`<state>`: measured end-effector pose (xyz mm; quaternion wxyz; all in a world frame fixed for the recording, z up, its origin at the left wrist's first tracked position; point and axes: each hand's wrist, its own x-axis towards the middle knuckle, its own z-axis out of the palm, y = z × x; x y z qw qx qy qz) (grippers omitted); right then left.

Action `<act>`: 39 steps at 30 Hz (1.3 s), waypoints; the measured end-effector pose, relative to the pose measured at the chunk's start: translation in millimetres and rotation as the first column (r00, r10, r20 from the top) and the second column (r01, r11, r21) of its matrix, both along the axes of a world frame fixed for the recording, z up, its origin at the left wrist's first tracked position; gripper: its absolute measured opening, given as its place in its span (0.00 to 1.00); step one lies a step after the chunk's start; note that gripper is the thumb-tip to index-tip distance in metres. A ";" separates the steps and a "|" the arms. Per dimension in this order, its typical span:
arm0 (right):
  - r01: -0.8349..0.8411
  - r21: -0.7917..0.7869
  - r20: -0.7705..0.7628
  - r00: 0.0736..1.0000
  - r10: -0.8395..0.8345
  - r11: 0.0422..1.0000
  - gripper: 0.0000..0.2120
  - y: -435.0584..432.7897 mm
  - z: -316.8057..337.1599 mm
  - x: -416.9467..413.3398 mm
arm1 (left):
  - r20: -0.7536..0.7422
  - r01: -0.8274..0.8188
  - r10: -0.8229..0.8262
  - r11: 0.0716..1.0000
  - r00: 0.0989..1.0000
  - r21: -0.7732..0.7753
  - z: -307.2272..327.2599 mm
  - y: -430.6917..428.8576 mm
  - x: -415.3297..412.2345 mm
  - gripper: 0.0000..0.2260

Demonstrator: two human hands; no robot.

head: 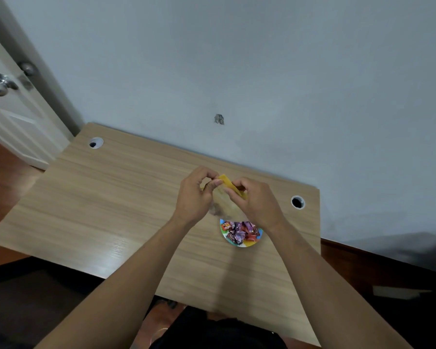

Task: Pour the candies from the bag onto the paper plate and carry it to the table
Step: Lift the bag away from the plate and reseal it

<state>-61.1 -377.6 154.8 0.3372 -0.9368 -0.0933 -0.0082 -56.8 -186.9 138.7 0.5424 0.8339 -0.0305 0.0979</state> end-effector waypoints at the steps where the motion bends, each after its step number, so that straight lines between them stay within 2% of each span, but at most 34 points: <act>1: -0.001 0.002 -0.007 1.000 0.001 1.000 0.15 -1.7 -0.6 0.9 | -0.010 -0.018 0.018 1.000 1.000 -0.010 1.4 3.0 1.3 0.01; 9: 0.004 -0.016 -0.045 0.999 -0.004 1.000 0.14 -13.0 -6.5 -2.0 | -0.018 -0.131 0.130 0.989 0.991 -0.075 11.2 26.9 13.1 0.00; 13: 0.010 -0.051 -0.080 0.997 -0.014 0.999 0.16 -20.6 -11.7 -7.2 | -0.062 -0.182 0.176 0.976 0.982 -0.116 6.5 33.9 13.6 0.02; 19: -0.004 -0.097 -0.105 0.994 -0.006 0.995 0.11 -26.0 -20.6 -13.5 | -0.138 -0.242 0.219 0.953 0.966 -0.181 -6.5 35.4 12.8 0.03; 27: -0.031 -0.203 -0.150 0.989 0.000 0.979 0.09 -30.9 -32.0 -21.2 | -0.290 -0.325 0.225 0.871 0.930 -0.369 -26.9 26.1 -1.5 0.01; 30: -0.093 -0.307 -0.147 0.988 0.049 0.947 0.12 -30.6 -38.5 -23.7 | -0.335 -0.361 0.229 0.836 0.914 -0.413 -34.9 25.8 -5.6 0.06; 34: -0.226 -0.497 -0.085 0.974 0.212 0.838 0.17 -21.7 -43.0 -24.2 | -0.342 -0.351 0.216 0.845 0.914 -0.403 -43.6 34.7 -9.7 0.03; 37: -0.249 -0.570 0.028 0.947 0.321 0.783 0.21 -15.3 -48.3 -21.6 | -0.348 -0.355 0.225 0.856 0.910 -0.376 -48.9 45.1 -10.4 0.05; 39: -0.249 -0.616 0.093 0.919 0.383 0.748 0.21 -13.1 -53.2 -18.8 | -0.348 -0.370 0.241 0.850 0.906 -0.376 -50.8 51.7 -10.8 0.06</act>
